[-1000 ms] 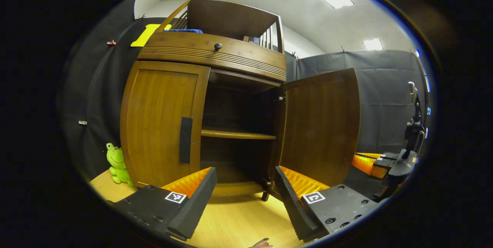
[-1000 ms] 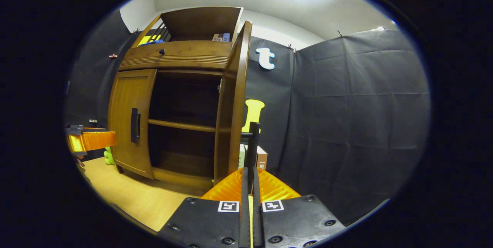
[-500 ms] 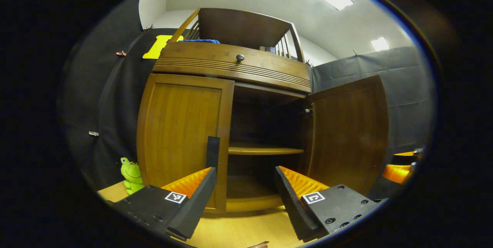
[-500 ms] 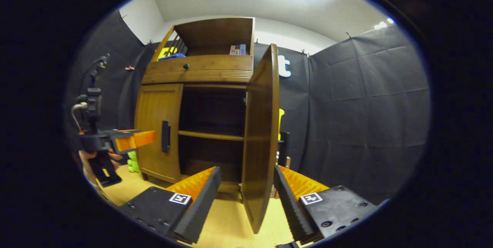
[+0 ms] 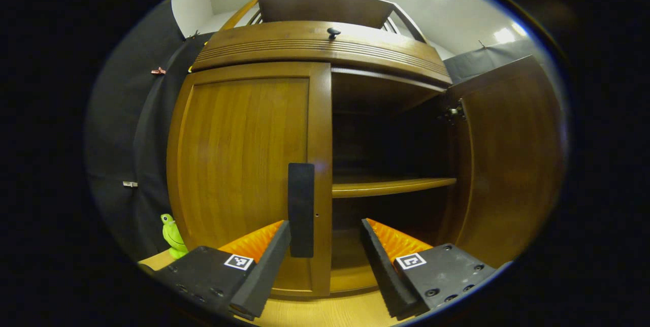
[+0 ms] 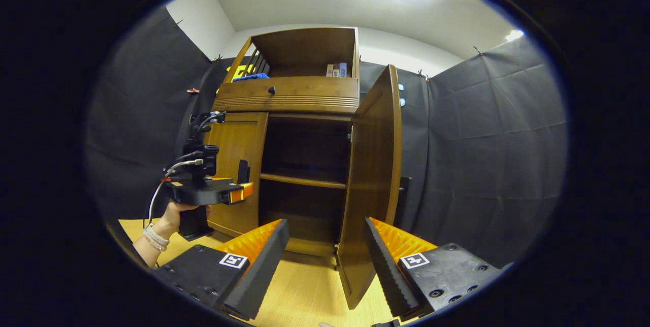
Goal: Open the right door of the double-door shoe cabinet with the right hand, and open the left door with the left hand.
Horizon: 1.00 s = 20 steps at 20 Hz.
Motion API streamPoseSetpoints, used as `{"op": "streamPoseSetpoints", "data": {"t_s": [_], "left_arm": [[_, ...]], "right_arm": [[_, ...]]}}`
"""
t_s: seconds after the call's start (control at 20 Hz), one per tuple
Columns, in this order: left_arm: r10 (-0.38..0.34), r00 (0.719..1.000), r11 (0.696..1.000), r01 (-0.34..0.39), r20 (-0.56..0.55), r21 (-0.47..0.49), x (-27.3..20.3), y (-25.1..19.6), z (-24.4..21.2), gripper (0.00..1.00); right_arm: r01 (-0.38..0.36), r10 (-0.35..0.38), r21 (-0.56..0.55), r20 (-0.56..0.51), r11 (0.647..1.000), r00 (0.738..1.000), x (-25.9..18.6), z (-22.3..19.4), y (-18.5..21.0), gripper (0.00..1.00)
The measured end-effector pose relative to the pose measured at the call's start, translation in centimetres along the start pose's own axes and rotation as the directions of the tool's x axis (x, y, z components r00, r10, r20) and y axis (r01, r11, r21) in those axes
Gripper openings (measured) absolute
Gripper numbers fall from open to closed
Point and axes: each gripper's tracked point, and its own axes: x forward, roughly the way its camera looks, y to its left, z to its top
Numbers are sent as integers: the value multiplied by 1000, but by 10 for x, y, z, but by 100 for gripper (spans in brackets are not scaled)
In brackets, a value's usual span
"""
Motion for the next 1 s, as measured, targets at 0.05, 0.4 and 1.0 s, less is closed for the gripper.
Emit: {"op": "streamPoseSetpoints", "data": {"t_s": [0.05, 0.4, 1.0], "left_arm": [[7, 1000, 1000, -6, 11, -19, 6, 4, 2, 84], [21, 1000, 998, -21, 9, -58, 32, 24, 7, 65], [16, 999, 1000, -16, -38, -12, 42, 21, 1, 31]], "right_arm": [[2, -2, -3, -3, 1000, 1000, 0, -2, -2, 93], [29, -29, -7, 8, 1000, 1000, 5, -8, -10, 92], [34, -33, 12, -48, 999, 998, 15, -25, -14, 93]]}}
